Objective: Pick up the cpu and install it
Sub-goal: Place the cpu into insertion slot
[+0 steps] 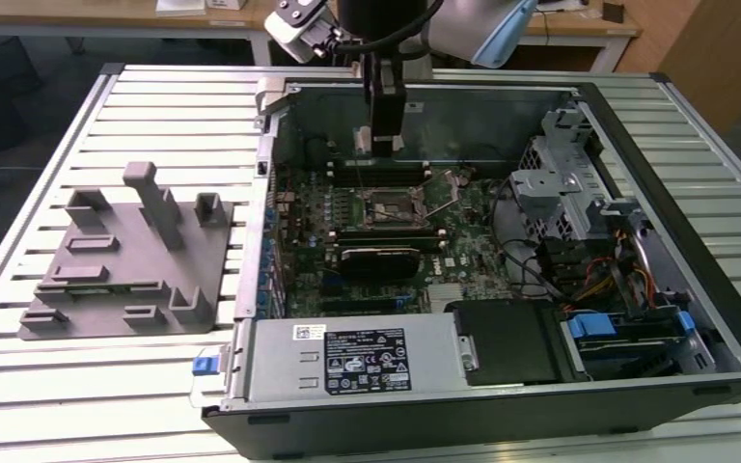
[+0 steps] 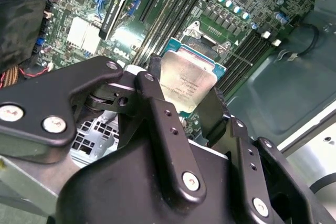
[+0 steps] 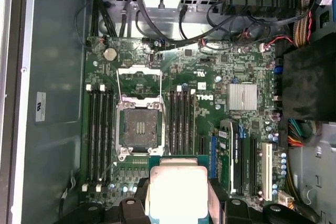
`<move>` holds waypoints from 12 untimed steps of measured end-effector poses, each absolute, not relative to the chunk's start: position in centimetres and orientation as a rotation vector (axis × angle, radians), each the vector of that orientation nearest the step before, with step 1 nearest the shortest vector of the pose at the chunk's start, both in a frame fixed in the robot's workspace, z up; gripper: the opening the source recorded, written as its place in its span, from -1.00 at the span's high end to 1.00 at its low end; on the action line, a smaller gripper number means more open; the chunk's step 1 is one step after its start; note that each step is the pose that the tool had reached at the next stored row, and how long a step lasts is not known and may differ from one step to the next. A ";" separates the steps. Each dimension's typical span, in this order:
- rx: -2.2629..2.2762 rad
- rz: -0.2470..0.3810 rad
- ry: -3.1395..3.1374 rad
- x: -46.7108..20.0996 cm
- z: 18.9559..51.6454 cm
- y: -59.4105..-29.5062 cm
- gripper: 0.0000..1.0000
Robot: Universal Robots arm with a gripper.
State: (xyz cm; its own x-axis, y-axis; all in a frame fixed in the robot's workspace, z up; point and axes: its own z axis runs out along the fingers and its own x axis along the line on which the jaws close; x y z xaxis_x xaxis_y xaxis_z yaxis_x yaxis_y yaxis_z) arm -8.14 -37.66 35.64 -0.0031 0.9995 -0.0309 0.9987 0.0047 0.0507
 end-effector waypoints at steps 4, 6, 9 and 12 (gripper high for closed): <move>2.176 0.022 2.185 -8.1 35.4 -37.7 -0.05; 2.176 0.022 2.185 -8.1 35.3 -37.7 -0.05; 2.176 0.022 2.185 -8.1 35.1 -37.7 -0.05; 2.176 0.022 2.185 -8.0 34.9 -37.6 -0.05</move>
State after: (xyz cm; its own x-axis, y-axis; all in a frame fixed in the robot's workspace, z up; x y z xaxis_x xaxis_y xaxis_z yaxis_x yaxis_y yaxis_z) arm -7.97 -37.59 34.86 -0.0032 0.9995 -0.0306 0.9987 0.0048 0.0508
